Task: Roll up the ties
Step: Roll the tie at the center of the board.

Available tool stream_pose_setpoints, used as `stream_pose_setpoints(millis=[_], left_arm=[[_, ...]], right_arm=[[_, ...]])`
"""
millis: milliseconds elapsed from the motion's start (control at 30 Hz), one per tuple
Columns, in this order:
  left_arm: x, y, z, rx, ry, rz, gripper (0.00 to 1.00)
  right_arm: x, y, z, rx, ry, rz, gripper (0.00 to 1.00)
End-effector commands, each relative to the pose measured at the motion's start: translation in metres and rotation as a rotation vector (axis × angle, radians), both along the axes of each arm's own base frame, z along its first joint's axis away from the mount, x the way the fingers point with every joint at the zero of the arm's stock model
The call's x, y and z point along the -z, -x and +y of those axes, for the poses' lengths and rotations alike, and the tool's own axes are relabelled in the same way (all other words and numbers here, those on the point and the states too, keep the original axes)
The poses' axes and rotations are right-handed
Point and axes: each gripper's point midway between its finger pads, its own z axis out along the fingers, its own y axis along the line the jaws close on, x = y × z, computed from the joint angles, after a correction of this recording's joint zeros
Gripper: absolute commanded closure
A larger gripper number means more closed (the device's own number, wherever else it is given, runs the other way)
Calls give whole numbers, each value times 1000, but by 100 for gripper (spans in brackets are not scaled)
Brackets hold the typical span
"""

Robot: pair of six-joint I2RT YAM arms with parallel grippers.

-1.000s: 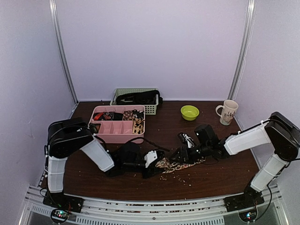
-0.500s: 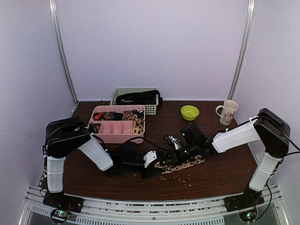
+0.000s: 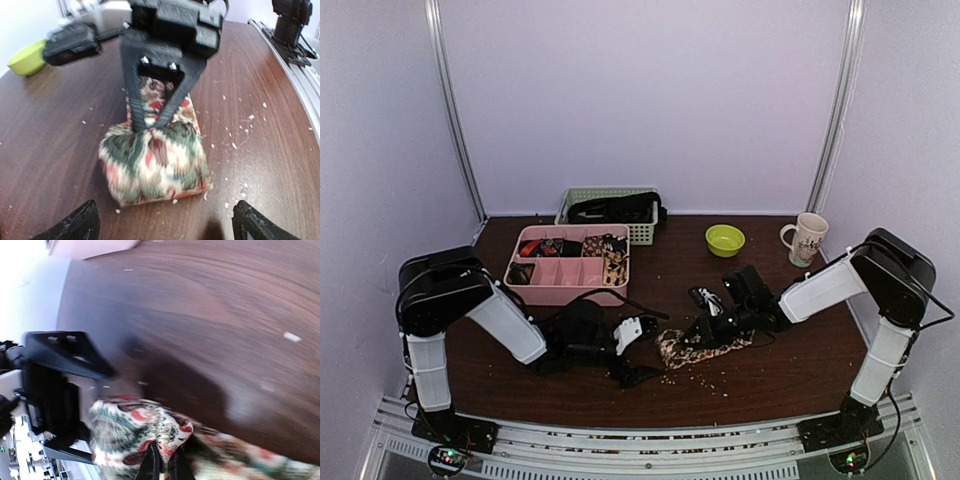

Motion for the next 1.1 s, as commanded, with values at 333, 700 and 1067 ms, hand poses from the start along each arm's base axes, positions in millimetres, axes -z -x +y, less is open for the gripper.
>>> stream_pose_setpoints(millis=[333,700,1067], left_arm=[[-10,-15,-45,-115,209,34,6],[27,-12,-42,-83,78,37,53],[56,8,7,57,-111,105,69]], right_arm=[[74,41,-37,98,133,129,100],[71,42,-34,124,128,131,100],[-21,15,-15,118,-67,-4,68]])
